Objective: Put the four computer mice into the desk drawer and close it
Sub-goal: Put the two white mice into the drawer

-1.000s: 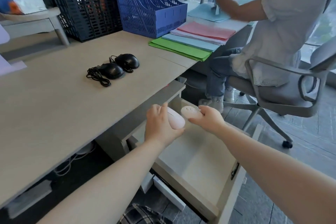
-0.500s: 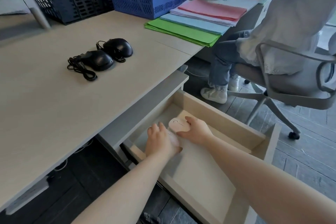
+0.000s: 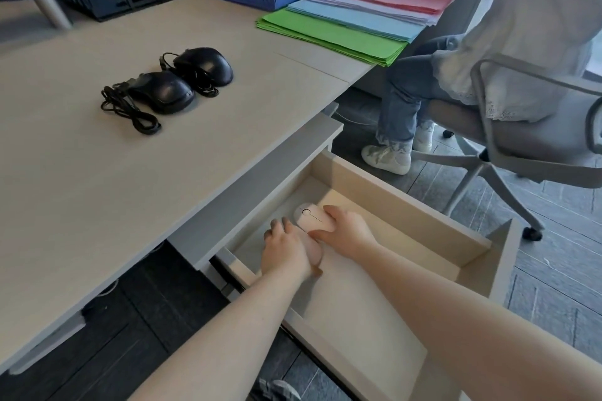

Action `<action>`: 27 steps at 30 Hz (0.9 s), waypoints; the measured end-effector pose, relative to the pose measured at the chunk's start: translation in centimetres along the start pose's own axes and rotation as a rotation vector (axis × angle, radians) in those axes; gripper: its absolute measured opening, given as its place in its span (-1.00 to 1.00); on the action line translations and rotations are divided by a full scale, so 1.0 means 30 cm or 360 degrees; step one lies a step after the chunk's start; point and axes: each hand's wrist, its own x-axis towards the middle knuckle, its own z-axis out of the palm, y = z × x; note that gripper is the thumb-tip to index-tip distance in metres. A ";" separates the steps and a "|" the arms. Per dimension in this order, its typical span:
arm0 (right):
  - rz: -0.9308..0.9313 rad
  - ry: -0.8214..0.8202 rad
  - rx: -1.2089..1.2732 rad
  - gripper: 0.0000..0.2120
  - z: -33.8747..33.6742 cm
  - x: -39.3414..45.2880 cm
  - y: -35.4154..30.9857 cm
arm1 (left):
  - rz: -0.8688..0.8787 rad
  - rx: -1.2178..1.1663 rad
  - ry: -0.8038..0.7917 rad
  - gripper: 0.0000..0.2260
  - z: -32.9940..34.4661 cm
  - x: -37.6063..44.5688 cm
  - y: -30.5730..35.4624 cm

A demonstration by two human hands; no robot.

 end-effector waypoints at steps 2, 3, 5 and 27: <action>-0.0018 0.0013 0.0000 -0.54 0.002 -0.004 0.002 | -0.0030 0.0015 -0.0027 0.14 0.000 0.000 0.000; -0.0017 0.0026 0.0003 -0.54 -0.001 -0.008 0.002 | -0.0041 0.0016 -0.0032 0.15 -0.002 -0.001 0.000; 0.0005 0.0057 -0.0022 -0.53 -0.014 -0.019 0.000 | -0.0034 0.0019 -0.0015 0.17 -0.012 -0.007 0.000; -0.0328 0.0646 0.0204 -0.68 -0.376 -0.173 -0.420 | 0.0714 -0.0211 0.1334 -0.81 -0.585 -0.279 -0.042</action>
